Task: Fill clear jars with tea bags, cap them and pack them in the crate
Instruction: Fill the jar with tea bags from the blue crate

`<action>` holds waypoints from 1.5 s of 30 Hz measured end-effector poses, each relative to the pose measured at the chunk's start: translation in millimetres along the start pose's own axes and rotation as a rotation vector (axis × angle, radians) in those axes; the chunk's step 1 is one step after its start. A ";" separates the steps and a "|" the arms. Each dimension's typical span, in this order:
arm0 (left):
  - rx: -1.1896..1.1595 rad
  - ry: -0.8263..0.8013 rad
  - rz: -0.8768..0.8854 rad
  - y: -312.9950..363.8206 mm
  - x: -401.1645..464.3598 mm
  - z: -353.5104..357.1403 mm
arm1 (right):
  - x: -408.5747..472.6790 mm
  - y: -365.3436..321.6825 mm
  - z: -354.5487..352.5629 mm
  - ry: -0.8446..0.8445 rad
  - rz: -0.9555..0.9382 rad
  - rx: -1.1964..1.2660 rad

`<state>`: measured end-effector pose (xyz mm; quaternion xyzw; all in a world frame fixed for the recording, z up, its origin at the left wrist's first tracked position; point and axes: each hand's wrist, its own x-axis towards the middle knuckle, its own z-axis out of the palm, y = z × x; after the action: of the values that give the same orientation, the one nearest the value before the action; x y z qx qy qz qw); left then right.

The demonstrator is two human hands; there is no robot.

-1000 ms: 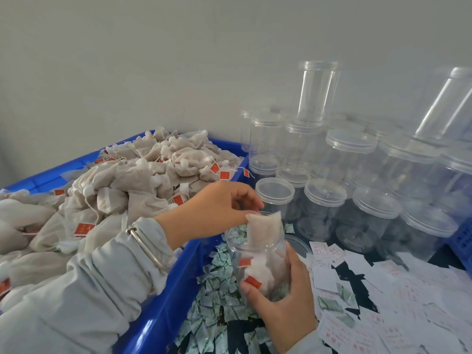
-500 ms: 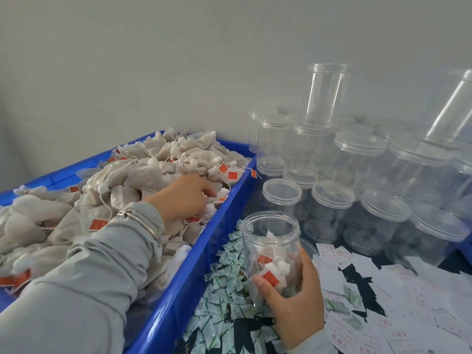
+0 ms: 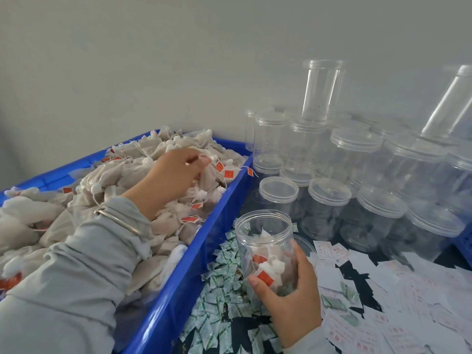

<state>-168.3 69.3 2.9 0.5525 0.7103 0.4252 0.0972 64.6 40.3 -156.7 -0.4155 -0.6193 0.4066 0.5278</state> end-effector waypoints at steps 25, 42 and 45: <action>-0.004 -0.904 0.280 43.6 -57.7 42.3 | -2.7 -3.2 5.6 0.019 -0.008 0.029; 0.973 -0.868 0.525 17.7 -49.6 114.1 | 10.4 -9.1 -31.9 0.350 0.020 0.041; 1.015 -0.949 0.485 17.4 -49.9 124.6 | 4.7 -10.2 -31.8 0.315 0.002 0.081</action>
<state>-61.8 88.4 -78.4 0.7956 0.5593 -0.2310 0.0297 94.8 43.5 -142.0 -0.4529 -0.5116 0.3616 0.6343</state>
